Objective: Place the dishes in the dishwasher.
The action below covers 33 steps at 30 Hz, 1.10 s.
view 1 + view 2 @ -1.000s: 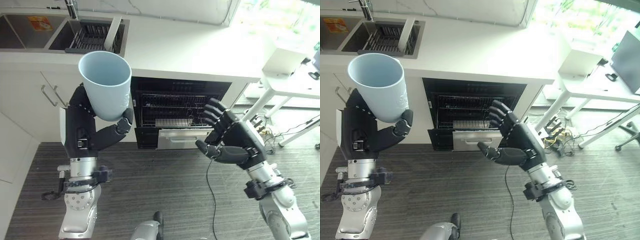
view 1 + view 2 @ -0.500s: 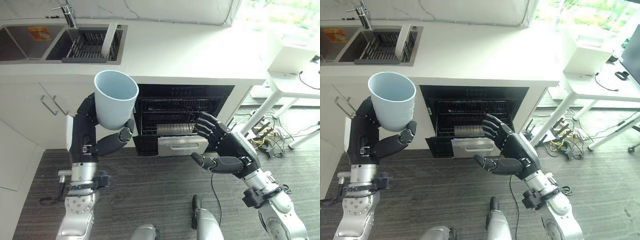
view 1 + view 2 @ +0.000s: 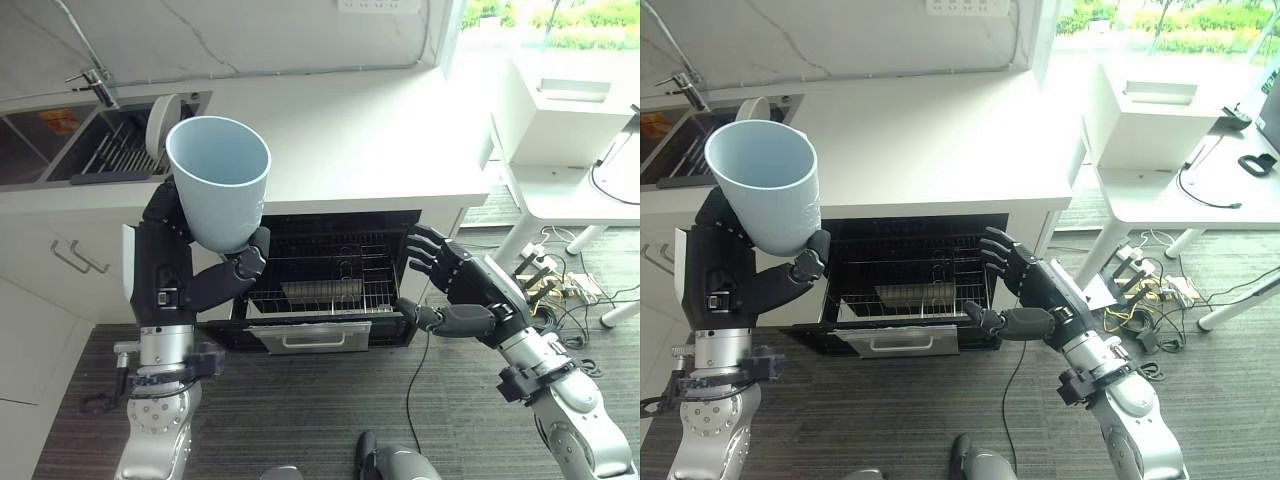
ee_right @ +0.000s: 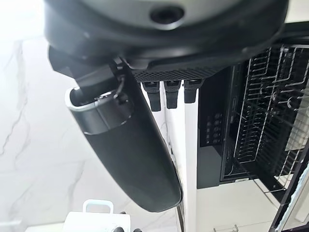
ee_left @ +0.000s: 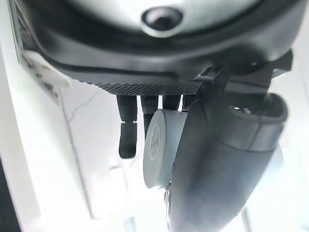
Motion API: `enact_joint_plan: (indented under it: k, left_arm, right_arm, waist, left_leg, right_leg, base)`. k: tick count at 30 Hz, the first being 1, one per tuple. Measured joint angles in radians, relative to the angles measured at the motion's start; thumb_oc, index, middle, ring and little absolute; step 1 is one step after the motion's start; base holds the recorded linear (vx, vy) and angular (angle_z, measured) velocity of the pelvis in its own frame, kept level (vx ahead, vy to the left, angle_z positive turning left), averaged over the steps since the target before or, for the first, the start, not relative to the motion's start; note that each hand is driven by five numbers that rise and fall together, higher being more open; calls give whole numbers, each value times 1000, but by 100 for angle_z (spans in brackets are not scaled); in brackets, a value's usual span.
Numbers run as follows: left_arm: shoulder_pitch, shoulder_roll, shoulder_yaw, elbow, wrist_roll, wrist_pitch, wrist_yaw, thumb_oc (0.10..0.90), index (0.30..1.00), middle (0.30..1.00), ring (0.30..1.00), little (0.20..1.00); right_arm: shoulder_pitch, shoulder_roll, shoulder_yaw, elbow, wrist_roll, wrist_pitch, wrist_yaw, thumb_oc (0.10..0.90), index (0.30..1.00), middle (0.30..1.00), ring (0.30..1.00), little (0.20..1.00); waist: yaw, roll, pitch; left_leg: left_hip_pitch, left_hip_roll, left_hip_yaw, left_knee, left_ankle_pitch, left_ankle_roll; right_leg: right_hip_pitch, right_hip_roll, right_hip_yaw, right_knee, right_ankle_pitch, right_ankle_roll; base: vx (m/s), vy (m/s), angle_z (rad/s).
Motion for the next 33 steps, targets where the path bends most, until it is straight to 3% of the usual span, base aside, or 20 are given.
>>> enact_joint_plan:
  k: [1,2,3,4,6,7,10,18,22,24,27,30,33]
  left_arm:
    - [-4,-2,-12,10,-1,0,1,400,300,300,300,300]
    - [-31,-37,-34,30,-1,1,1,400,300,300,300,300]
    - [-56,-52,-38,36,0,-9,4,400,300,300,300,300]
    - [-55,-58,-44,45,-1,-8,10,400,300,300,300,300]
    - [-56,-57,-39,62,-1,-10,16,400,300,300,300,300]
    - [-59,-54,-39,61,-1,-15,16,400,300,300,300,300]
    - [-72,-51,-38,67,5,-17,15,400,300,300,300,300]
    - [-77,-20,-26,67,3,-18,18,400,300,300,300,300]
    - [-75,7,-26,70,34,-18,56,400,300,300,300,300]
    - [-77,17,-26,75,124,-22,116,400,300,300,300,300]
    - [-104,22,-28,119,166,-33,144,400,300,300,300,300]
    - [-115,45,-30,178,189,-25,177,400,300,300,300,300]
    - [-110,47,-50,185,244,-4,215,400,300,300,300,300]
  right_arm:
    - [9,12,3,6,-7,0,-7,800,900,900,900,900]
    - [5,4,0,19,-20,-2,-20,800,900,900,900,900]
    - [-8,-19,7,24,-37,0,-22,800,900,900,900,900]
    - [-21,-21,25,47,-38,12,-25,800,900,900,900,900]
    - [-13,-49,37,52,-38,31,-31,800,900,900,900,900]
    - [-8,-55,32,51,-35,32,-31,800,900,900,900,900]
    - [14,-22,19,51,-35,36,-39,800,900,900,900,900]
    - [10,55,16,34,-35,36,-55,800,900,900,900,900]
    - [-10,57,16,33,-33,36,-73,800,900,900,900,900]
    - [-7,57,20,33,-10,36,-71,800,900,900,900,900]
    - [-19,54,35,35,44,32,-66,800,900,900,900,900]
    - [-49,52,52,31,71,32,-52,800,900,900,900,900]
    - [-73,48,49,30,105,30,-51,800,900,900,900,900]
  waist:
    - [-7,3,1]
    - [-27,53,7]
    - [-21,60,10]
    - [-14,69,8]
    - [4,73,6]
    - [-4,69,6]
    - [-7,36,2]
    - [18,12,2]
    - [31,-7,2]
    - [29,-14,4]
    - [31,-38,4]
    - [30,-57,4]
    - [30,-59,4]
  left_leg:
    - [-44,6,15,2,2,-4]
    - [-106,67,0,8,12,-7]
    - [-158,121,9,17,39,-23]
    - [-169,129,-1,11,43,-16]
    - [-125,64,7,-25,53,11]
    - [-87,35,-9,-68,101,26]
    - [-62,1,-17,-69,124,55]
    - [-49,-93,4,-37,71,136]
    - [-47,-108,9,-19,47,171]
    - [-42,-105,-9,-19,40,169]
    - [-48,-104,-10,-13,38,172]
    - [-45,-103,13,-6,36,175]
    - [-39,-97,17,-4,32,169]
  right_leg:
    - [14,2,-23,-10,-31,100]
    - [-16,-1,-47,115,-81,170]
    - [-17,-10,33,150,-124,25]
    - [-21,-10,32,157,-132,39]
    - [-4,-21,58,137,-118,39]
    - [-1,-18,76,137,-111,45]
    - [39,-38,92,97,-102,81]
    - [102,-127,81,21,-60,156]
    - [137,-146,35,-15,-26,173]
    - [117,-141,44,19,-5,170]
    - [49,-147,69,71,-35,173]
    - [21,-162,70,25,-27,166]
    - [35,-153,76,-22,20,168]
  base:
    - [89,153,52]
    - [86,181,65]
    - [114,254,43]
    - [102,195,-13]
    - [115,242,-40]
    - [157,326,-46]
    - [108,187,-24]
    - [78,177,7]
    - [84,53,1]
    - [55,-124,9]
    - [68,-168,3]
    - [56,-121,-7]
    - [86,-98,-9]
